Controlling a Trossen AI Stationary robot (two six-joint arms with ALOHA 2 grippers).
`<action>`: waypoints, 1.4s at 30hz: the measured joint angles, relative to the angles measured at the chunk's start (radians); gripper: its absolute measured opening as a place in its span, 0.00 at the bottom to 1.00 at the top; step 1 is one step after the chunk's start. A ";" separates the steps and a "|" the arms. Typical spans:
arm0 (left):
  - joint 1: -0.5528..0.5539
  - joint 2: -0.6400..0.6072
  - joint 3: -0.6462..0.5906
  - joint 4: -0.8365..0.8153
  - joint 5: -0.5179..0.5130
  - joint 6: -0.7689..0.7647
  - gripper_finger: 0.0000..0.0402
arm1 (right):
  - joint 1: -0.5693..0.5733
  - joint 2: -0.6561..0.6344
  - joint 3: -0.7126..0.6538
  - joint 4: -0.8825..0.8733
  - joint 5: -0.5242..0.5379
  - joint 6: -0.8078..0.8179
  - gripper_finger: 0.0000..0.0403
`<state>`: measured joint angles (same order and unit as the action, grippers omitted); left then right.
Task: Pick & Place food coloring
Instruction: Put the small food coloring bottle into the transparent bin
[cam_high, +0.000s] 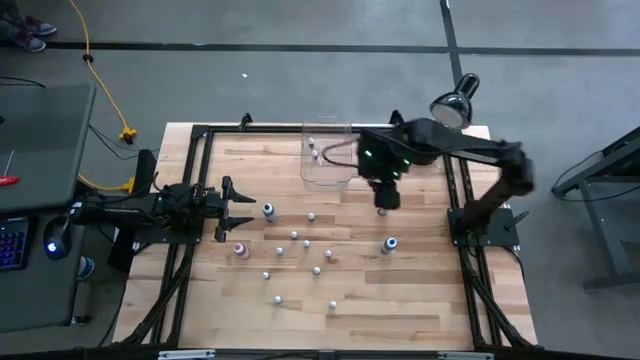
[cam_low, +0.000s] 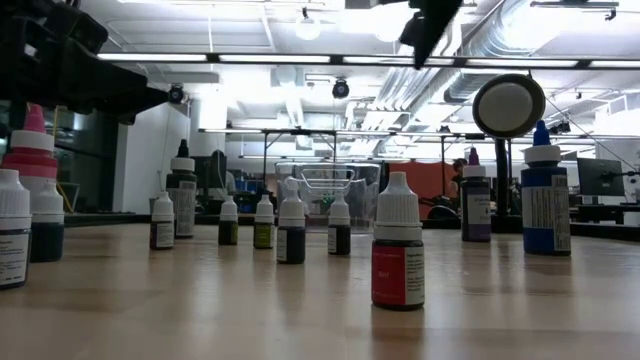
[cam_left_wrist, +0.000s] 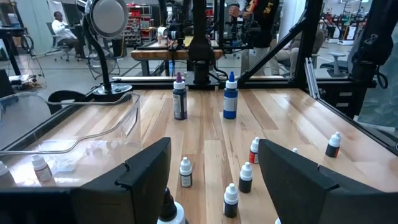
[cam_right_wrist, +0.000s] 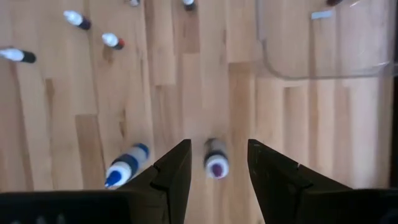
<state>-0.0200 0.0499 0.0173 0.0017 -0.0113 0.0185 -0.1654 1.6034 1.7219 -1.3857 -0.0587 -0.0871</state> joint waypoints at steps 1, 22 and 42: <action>0.000 0.000 0.000 0.000 0.000 0.000 0.59 | 0.011 -0.041 -0.061 0.030 -0.001 0.017 0.36; 0.000 0.000 0.000 0.000 0.000 0.000 0.59 | 0.297 -0.380 -0.658 0.412 -0.049 0.379 0.36; 0.000 0.000 0.000 0.000 0.000 0.000 0.59 | 0.432 0.033 -0.291 0.417 -0.121 0.426 0.36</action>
<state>-0.0198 0.0502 0.0174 0.0019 -0.0113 0.0184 0.2662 1.6365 1.4307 -0.9683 -0.1798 0.3391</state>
